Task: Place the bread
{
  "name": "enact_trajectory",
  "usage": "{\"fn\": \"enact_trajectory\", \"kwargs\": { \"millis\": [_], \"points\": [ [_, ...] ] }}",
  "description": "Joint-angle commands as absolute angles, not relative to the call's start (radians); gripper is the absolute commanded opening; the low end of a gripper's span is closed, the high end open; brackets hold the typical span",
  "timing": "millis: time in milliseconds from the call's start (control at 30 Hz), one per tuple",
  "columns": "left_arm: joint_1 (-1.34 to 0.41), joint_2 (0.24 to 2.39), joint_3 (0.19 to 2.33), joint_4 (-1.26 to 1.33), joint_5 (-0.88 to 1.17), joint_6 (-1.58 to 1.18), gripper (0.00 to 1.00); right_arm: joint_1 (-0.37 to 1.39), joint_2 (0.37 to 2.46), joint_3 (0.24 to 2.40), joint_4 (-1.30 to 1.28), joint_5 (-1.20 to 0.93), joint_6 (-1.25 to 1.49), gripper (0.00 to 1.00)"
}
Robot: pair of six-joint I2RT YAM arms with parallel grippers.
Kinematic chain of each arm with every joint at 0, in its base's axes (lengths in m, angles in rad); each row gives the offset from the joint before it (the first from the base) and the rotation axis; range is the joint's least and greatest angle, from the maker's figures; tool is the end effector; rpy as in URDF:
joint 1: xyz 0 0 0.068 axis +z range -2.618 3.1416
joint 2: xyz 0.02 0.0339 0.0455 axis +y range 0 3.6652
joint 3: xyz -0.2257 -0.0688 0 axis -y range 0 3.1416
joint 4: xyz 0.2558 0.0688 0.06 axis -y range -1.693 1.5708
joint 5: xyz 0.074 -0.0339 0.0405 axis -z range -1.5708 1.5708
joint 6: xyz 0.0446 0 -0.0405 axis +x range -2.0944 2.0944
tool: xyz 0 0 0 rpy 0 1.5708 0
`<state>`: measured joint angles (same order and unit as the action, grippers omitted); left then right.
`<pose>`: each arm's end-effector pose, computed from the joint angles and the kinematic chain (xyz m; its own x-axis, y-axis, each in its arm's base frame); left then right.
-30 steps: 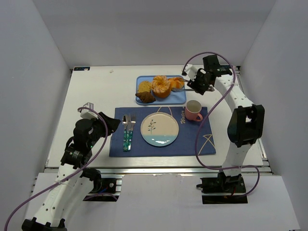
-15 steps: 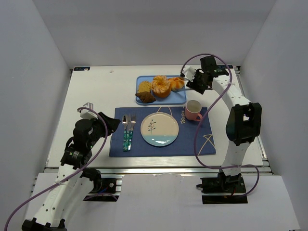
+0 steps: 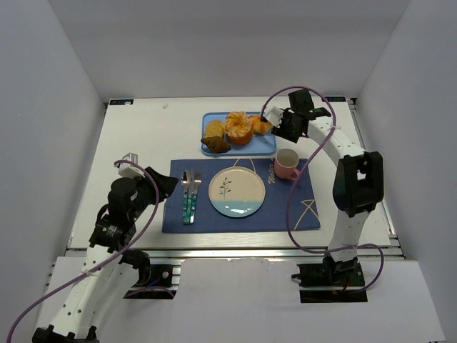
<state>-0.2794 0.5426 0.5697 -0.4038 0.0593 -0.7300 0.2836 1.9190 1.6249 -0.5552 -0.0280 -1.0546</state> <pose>0.1829 -0.0552 0.2534 -0.4824 -0.5542 -0.6784 0.0088 0.7713 -0.6364 0.4197 0.1236 0.2199 -0.0971 -0.9338 -0.3443 -0.7737 0.2884 -0.5641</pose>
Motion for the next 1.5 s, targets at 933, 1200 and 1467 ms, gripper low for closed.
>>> {"fn": "enact_trajectory", "kwargs": {
  "millis": [933,1200,1467],
  "points": [
    [-0.276,0.532,0.586,-0.403,0.043,-0.736,0.54,0.281,1.793,1.578,-0.328,0.04,-1.005,0.16],
    [-0.276,0.545,0.592,-0.384,0.049,-0.735,0.55,0.264,1.678,1.534,-0.308,0.034,-0.936,0.15],
    [-0.276,0.552,0.597,-0.362,0.058,-0.73,0.54,0.262,1.354,1.289,-0.385,-0.331,-0.96,0.15]
  ]
}}
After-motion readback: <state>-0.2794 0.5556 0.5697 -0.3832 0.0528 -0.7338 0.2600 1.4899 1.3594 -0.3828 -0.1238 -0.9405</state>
